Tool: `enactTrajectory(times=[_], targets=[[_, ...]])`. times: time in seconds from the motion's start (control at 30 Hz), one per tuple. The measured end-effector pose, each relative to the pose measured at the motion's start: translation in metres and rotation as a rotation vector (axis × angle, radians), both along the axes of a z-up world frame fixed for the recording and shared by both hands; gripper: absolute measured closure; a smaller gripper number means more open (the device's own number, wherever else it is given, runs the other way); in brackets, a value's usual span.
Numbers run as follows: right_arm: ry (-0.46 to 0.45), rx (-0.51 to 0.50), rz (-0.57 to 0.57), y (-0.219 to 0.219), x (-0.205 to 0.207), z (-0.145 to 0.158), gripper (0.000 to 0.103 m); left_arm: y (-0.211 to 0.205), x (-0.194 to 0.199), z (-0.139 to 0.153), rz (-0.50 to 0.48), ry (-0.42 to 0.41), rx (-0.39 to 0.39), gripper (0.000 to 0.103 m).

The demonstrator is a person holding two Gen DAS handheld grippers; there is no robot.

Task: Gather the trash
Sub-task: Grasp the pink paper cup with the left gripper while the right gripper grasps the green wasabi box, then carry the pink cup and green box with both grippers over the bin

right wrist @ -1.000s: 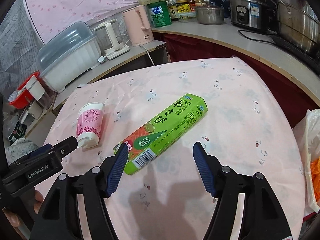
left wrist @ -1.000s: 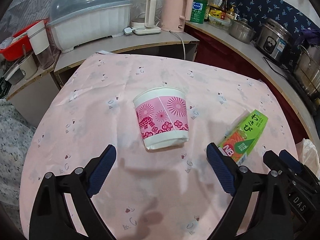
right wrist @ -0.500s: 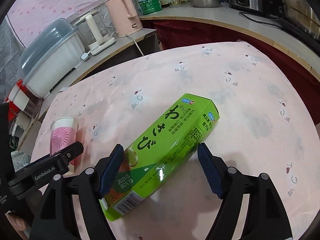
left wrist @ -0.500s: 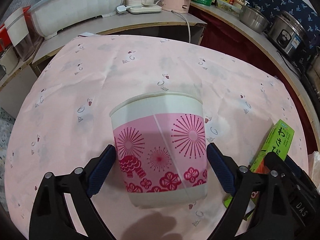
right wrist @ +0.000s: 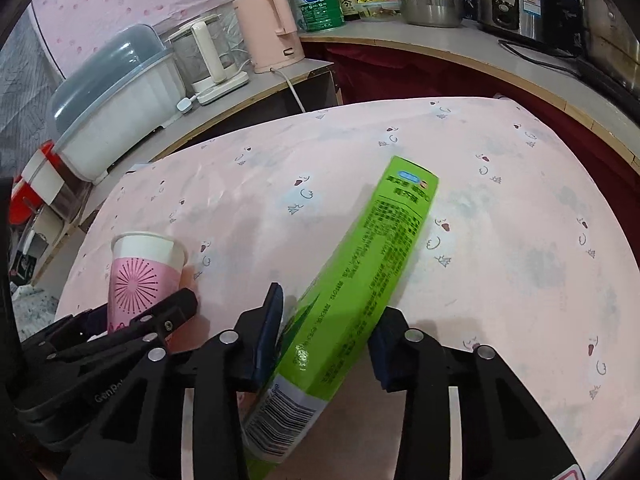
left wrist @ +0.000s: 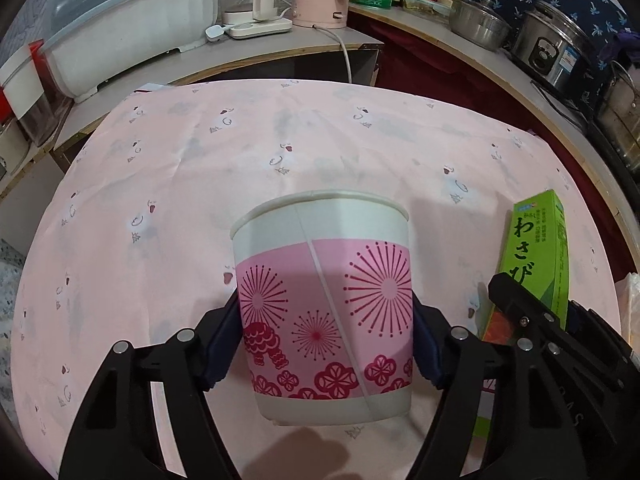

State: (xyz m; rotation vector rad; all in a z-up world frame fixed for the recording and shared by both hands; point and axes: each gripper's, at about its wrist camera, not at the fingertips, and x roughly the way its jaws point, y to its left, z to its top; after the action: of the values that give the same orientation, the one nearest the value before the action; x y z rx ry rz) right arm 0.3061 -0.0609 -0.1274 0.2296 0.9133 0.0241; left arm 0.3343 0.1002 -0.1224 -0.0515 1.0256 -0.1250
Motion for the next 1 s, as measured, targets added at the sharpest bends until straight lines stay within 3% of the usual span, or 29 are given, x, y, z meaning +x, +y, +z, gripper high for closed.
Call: enactTrajectory(times=[0.1, 0.5, 1.0], targets=[[-0.008, 0.01, -0.001, -0.003, -0.012, 0.007, 0.084, -0.006, -0.013, 0.002, -0.009, 0.009, -0.012, 0.034], [-0.084, 0.014, -0.045, -0.037, -0.081, 0.056, 0.084, -0.041, -0.079, 0.04, -0.064, -0.026, -0.047, 0.035], [-0.173, -0.001, -0.148, -0.104, -0.175, 0.099, 0.084, -0.119, -0.162, 0.081, -0.204, -0.088, -0.029, 0.035]])
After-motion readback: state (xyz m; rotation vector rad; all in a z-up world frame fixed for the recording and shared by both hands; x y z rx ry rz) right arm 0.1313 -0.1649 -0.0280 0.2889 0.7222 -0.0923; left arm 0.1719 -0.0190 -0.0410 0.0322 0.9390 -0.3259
